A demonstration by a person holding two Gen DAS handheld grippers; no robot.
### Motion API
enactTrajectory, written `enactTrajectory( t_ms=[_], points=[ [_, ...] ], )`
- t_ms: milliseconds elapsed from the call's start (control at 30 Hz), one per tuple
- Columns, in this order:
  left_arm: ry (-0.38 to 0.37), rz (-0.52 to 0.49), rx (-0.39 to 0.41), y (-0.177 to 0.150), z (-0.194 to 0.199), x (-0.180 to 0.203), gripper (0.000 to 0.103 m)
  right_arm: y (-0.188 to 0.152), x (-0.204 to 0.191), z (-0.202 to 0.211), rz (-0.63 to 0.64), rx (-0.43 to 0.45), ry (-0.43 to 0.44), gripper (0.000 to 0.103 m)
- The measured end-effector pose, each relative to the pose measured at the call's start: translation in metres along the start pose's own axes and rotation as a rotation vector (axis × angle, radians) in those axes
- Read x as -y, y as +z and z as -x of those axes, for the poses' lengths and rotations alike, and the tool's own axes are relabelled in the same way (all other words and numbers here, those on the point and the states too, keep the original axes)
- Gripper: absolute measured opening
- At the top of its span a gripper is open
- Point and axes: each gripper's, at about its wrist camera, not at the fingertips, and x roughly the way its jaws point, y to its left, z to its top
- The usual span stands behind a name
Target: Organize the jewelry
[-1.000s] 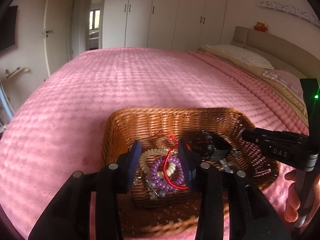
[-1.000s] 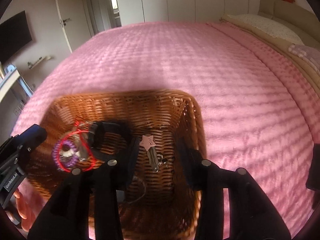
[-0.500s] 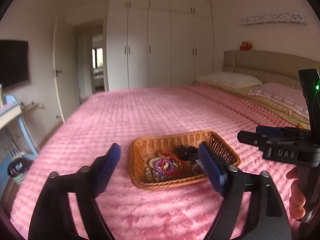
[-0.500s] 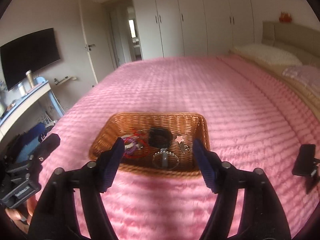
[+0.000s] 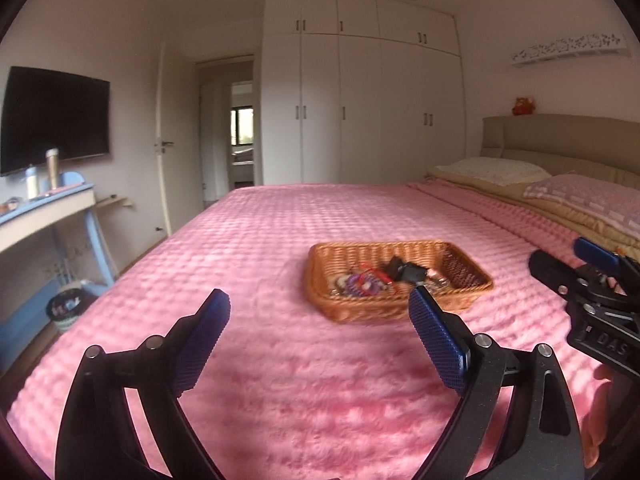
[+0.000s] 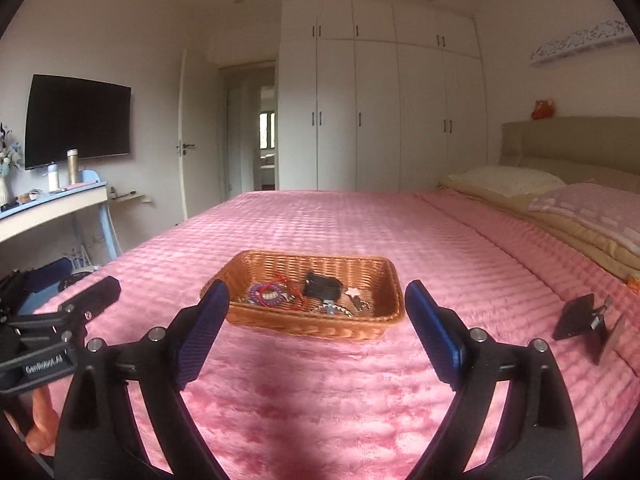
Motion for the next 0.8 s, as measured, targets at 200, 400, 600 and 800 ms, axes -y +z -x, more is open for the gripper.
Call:
enactTrajectory(
  t_ms=[200,400,600,800],
  points=[
    [0.021,0.045,0.002,-0.011,-0.011,-0.008,0.088,-0.019,-0.003,-0.006,0.000,-0.003,0.026,0.085],
    [0.055,0.049,-0.014,-0.023,-0.022,-0.012,0.088,-0.033,-0.017,-0.015,0.038,-0.020,0.017,0.085],
    [0.129,-0.010,0.013,-0.029,-0.021,-0.005,0.090,-0.044,-0.033,-0.022,0.106,-0.023,-0.019,0.085],
    [0.145,-0.026,0.038,-0.028,-0.016,-0.003,0.090,-0.045,-0.019,-0.029,0.039,-0.055,-0.020,0.085]
  ],
)
